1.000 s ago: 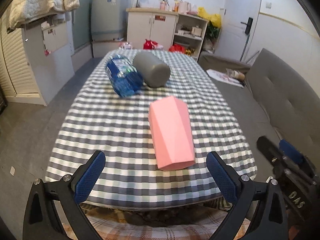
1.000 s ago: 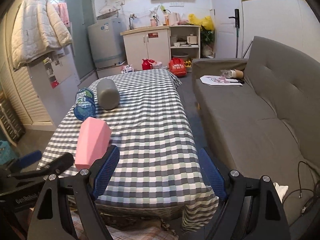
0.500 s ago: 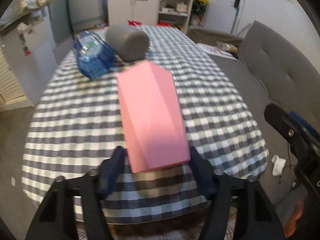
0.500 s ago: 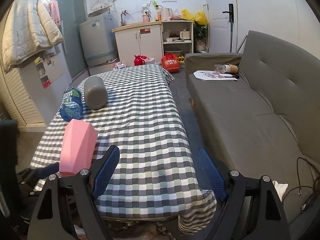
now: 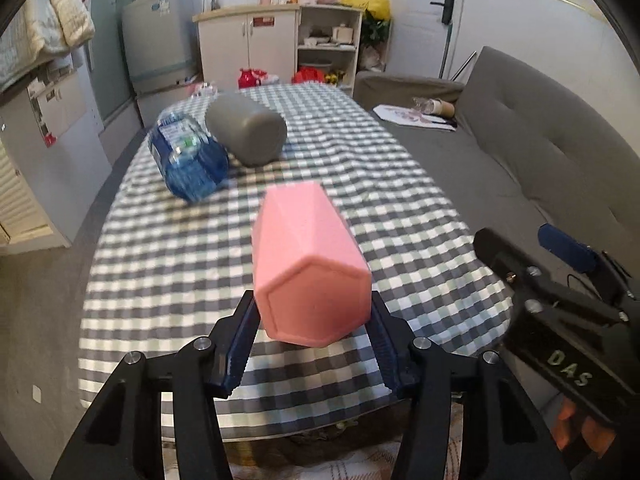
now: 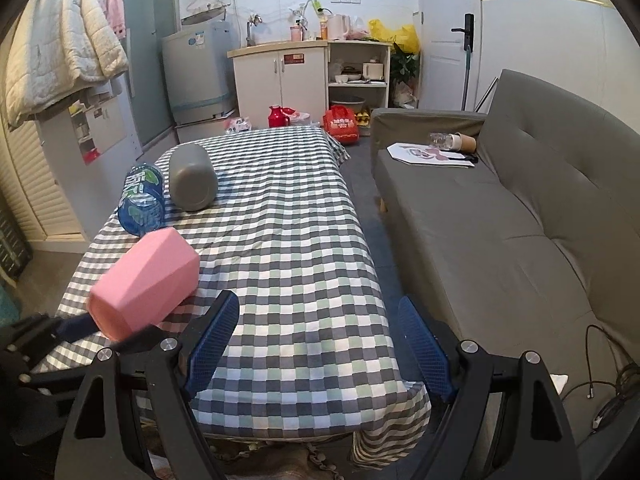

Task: Flip cup upside down
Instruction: 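Lift the pink cup with the left gripper, turning its base upward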

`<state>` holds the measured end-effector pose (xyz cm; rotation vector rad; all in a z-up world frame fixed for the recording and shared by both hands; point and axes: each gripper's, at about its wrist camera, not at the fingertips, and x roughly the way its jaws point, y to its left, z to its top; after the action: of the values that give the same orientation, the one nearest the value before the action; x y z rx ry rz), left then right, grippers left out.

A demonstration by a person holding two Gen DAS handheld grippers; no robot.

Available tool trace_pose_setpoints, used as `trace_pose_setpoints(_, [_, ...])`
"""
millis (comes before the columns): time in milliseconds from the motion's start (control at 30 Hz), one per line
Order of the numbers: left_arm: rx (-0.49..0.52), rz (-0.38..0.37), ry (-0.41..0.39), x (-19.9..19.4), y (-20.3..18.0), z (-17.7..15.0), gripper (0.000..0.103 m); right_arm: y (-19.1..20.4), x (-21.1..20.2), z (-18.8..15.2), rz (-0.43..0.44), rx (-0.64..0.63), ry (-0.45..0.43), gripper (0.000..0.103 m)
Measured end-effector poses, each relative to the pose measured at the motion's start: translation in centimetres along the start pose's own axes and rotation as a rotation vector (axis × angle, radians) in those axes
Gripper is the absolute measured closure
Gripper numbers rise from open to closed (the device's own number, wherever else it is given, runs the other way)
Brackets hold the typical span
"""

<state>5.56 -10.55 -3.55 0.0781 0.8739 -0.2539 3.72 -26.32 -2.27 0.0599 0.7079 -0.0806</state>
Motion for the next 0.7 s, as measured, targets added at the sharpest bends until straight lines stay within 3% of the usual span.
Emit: trace_pose_setpoints(700, [-0.011,0.012,-0.012,-1.7,0.7,1.3,0.049,-0.2,-1.1,-0.2,0.013,-0.001,-0.02,0.021])
